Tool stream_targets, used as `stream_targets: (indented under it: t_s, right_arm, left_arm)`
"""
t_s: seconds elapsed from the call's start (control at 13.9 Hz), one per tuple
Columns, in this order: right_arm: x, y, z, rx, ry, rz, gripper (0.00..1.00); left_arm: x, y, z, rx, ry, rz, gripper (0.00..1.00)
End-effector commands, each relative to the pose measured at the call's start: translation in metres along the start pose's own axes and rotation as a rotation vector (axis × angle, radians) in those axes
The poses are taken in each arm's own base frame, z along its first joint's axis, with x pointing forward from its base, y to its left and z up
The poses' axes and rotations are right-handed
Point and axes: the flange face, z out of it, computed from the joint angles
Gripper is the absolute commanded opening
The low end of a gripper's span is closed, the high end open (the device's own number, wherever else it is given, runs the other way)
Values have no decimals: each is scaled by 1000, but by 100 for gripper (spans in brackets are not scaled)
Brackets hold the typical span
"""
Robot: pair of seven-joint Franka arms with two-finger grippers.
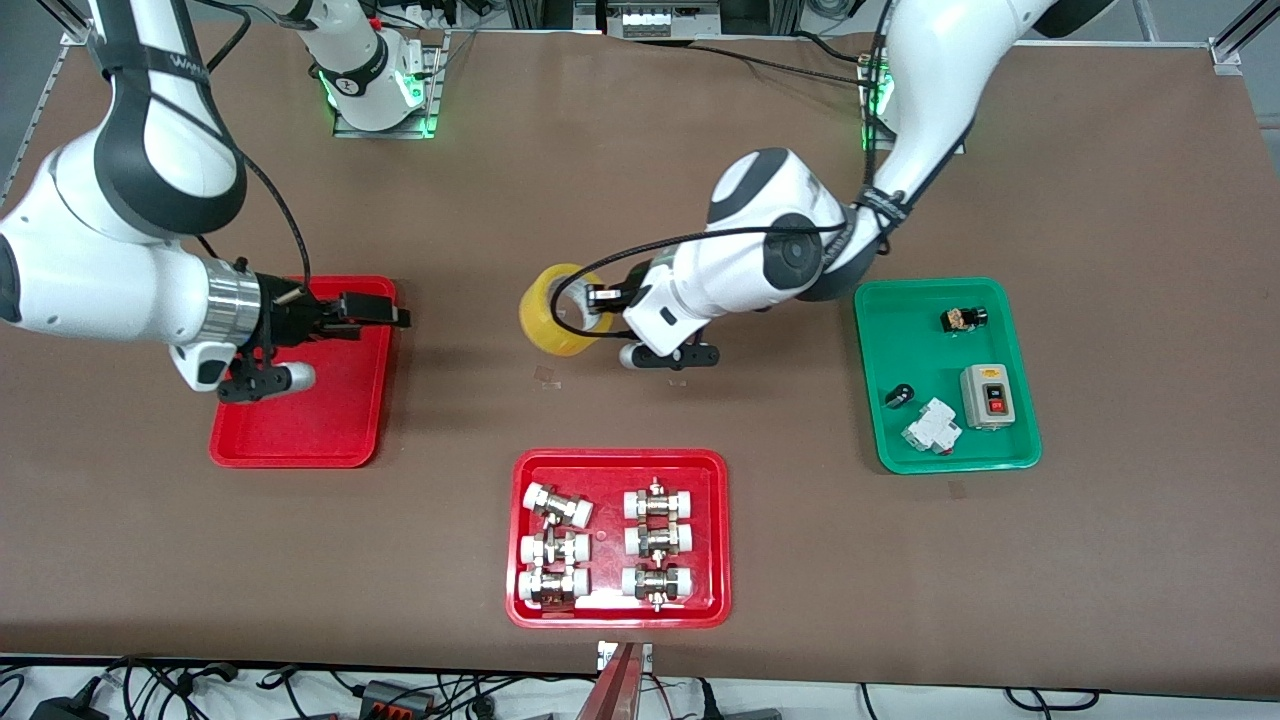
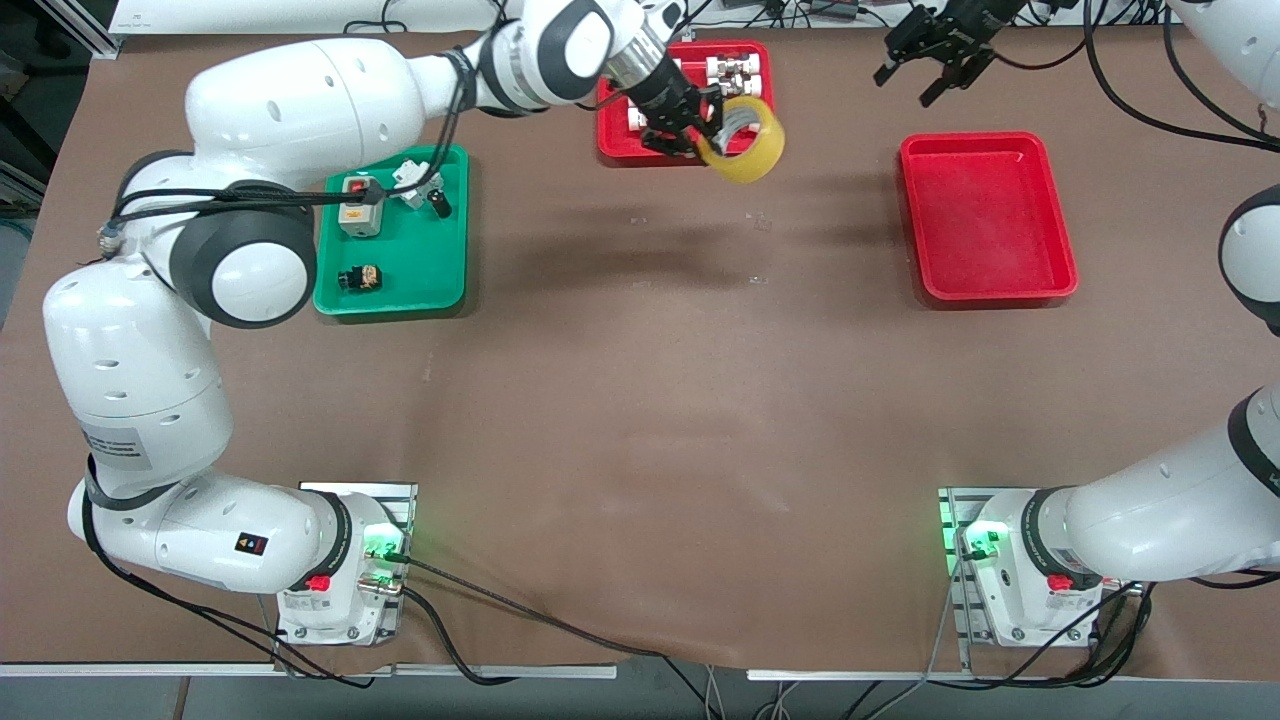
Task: Left arm passes tape to right arm into tray
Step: 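Lift the tape with the left gripper while the right gripper approaches, then close the right gripper on the tape held by the left gripper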
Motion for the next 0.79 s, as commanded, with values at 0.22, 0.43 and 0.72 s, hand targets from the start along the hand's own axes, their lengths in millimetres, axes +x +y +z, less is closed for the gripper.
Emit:
stream_targets:
  t_s: [0.22,0.43,0.72]
  right_arm:
    - [31,-6,29,198,2,-158,100]
    - [39,-26,45,223,13,-196,100]
    - [54,-38,65,228,22,-252,100]
  left_arm:
    - [3,-6,17,-81,168,-10,1]
    - [-5,-3,28,-89,177,1,1]
    - [-6,-4,33,-86,172,5,2]
